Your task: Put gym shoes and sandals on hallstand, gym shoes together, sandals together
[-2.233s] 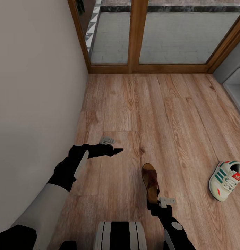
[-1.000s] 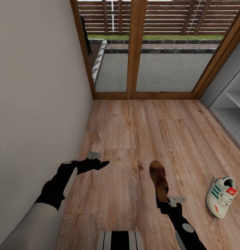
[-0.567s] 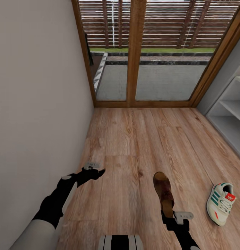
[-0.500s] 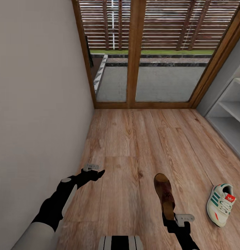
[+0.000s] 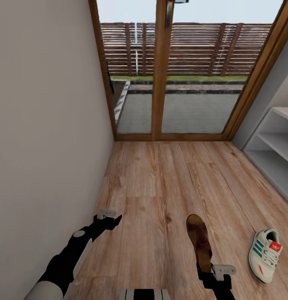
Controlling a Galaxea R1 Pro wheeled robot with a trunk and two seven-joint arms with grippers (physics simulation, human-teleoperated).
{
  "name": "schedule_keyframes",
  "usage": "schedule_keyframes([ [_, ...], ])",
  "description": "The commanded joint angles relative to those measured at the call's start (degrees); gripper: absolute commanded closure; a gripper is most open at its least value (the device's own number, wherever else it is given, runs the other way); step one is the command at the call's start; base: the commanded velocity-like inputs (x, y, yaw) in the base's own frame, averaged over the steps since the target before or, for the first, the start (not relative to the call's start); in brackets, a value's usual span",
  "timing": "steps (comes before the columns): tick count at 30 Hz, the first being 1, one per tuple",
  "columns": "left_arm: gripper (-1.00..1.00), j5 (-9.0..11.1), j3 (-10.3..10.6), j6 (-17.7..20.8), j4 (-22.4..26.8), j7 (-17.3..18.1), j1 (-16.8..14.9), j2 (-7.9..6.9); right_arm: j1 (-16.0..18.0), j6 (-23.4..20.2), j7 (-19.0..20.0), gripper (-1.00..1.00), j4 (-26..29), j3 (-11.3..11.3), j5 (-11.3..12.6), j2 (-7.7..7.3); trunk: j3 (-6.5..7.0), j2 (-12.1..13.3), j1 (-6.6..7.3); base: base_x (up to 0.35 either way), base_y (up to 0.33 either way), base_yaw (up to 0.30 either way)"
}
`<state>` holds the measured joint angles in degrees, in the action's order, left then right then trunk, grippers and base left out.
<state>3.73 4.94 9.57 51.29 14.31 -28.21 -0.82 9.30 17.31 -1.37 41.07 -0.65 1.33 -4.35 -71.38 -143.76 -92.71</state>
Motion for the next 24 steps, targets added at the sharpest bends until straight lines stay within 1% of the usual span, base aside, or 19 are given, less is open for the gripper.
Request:
schedule_keyframes([
  [1,-1.00,0.40,0.09,0.26,-0.23,-0.06,0.06,-0.08,-0.10,0.17,-0.13,1.00,-0.06,0.10,0.34,0.01,0.28,0.00,0.03,0.000,0.000,0.000],
  [7,-1.00,0.40,0.07,-0.82,-1.61,-1.89,0.69,-0.20,-0.38,0.18,-0.20,1.00,-0.10,0.10,0.36,0.03,2.15,0.08,0.19,0.000,0.000,0.000],
  [11,-1.00,0.40,0.07,-3.14,-3.14,-3.30,1.28,-0.22,-0.61,0.24,-0.21,1.00,-0.07,0.06,0.40,0.01,3.40,0.14,0.29,0.000,0.000,0.000],
  [15,-1.00,0.37,0.07,-6.70,-6.44,-5.36,1.68,-0.29,-0.77,0.26,-0.21,1.00,-0.02,0.10,0.42,0.03,4.64,0.19,0.39,0.000,0.000,0.000],
  [19,-1.00,0.33,0.10,-8.98,-9.52,-7.37,1.85,-0.31,-0.82,0.27,-0.21,1.00,0.02,0.12,0.43,0.07,5.89,0.24,0.50,0.000,0.000,0.000],
  [23,-1.00,0.29,0.14,-10.68,-12.13,-8.34,1.90,-0.35,-0.85,0.27,-0.21,1.00,0.00,0.12,0.43,0.05,7.13,0.30,0.60,0.000,0.000,0.000],
  [24,-1.00,0.28,0.14,-11.72,-13.47,-8.59,1.91,-0.34,-0.85,0.27,-0.22,1.00,-0.01,0.11,0.43,0.05,7.45,0.31,0.63,0.000,0.000,0.000],
])
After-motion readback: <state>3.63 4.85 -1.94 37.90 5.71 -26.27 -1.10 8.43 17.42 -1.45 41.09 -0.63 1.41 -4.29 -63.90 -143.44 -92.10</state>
